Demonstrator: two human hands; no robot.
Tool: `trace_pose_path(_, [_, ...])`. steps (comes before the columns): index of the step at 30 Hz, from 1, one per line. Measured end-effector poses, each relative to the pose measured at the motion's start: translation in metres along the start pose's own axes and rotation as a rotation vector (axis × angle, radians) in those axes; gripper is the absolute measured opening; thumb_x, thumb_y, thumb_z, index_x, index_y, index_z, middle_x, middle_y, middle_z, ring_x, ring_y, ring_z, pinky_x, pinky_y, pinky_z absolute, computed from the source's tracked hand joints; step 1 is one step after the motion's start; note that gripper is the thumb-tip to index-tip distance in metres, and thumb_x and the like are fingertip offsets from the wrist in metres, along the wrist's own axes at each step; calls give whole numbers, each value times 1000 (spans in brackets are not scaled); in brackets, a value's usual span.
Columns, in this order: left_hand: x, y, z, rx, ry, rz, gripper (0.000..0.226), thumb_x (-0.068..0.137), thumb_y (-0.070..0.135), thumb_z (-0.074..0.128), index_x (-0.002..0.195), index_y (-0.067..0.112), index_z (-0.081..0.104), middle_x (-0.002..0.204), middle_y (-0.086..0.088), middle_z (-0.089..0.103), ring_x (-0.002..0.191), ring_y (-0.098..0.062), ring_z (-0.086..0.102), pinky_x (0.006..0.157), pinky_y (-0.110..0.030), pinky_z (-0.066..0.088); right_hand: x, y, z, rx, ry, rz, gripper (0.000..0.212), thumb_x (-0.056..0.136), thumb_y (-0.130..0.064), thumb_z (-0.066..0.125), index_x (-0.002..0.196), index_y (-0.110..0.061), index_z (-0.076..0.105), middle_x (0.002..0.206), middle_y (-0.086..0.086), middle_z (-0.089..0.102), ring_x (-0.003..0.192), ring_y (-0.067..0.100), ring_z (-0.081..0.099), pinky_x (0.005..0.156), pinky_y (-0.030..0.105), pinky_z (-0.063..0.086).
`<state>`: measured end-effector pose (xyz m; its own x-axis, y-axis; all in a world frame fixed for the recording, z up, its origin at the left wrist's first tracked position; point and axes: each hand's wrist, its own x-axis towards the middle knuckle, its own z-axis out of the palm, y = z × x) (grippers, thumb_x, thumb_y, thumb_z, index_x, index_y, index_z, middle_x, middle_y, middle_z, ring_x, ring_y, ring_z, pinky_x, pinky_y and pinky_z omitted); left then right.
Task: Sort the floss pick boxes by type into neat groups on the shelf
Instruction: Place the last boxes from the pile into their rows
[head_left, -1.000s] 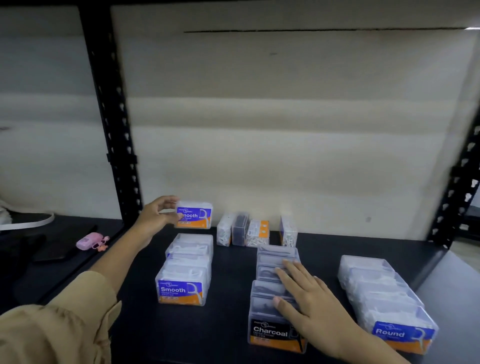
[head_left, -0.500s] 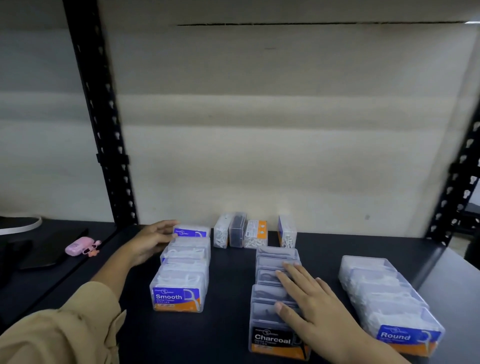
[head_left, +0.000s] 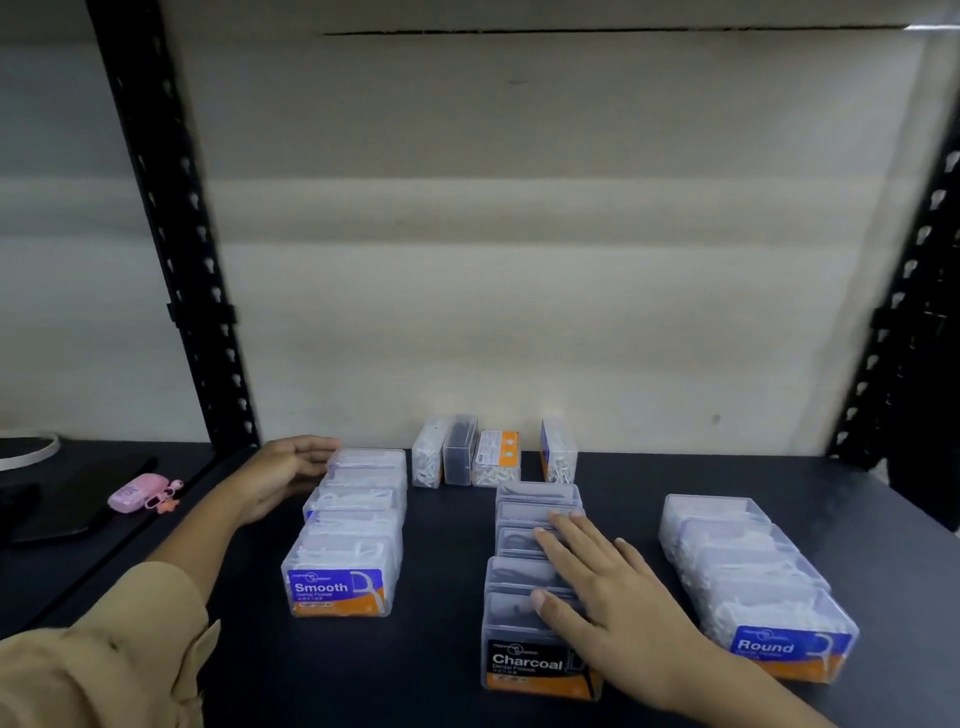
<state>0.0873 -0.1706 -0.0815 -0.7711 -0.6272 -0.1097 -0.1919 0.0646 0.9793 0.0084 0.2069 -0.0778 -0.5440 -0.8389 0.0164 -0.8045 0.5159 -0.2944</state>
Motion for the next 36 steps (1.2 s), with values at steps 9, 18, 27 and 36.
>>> trace_pose_path(9, [9, 72, 73, 547, 224, 395, 22, 88, 7, 55, 103, 13, 69, 100, -3, 65, 90, -15, 58, 86, -22, 42, 35, 5, -52, 174, 255, -8, 39, 88, -44, 42, 123, -31, 55, 127, -8, 56, 115, 12, 51, 99, 33, 41])
trace_pose_path(18, [32, 81, 125, 1163, -14, 85, 54, 80, 25, 62, 131, 12, 49, 136, -10, 49, 120, -27, 51, 97, -31, 46, 145, 47, -56, 94, 224, 341, 48, 83, -24, 56, 127, -10, 40, 129, 12, 41, 119, 30, 41, 92, 40, 46])
trace_pose_path(27, [37, 77, 131, 1234, -81, 70, 74, 75, 26, 73, 139, 13, 39, 140, -10, 44, 125, -27, 48, 101, -35, 44, 167, 62, -39, 188, 127, 431, 53, 77, -30, 68, 114, -10, 35, 113, 14, 49, 101, 31, 53, 72, 35, 44])
trace_pose_path(36, [35, 80, 120, 981, 121, 87, 65, 75, 23, 67, 135, 15, 43, 136, -9, 49, 120, -26, 51, 85, -26, 42, 155, 72, -51, 338, 229, 463, 43, 82, -21, 64, 116, -3, 44, 102, 10, 52, 87, 21, 49, 61, 28, 41])
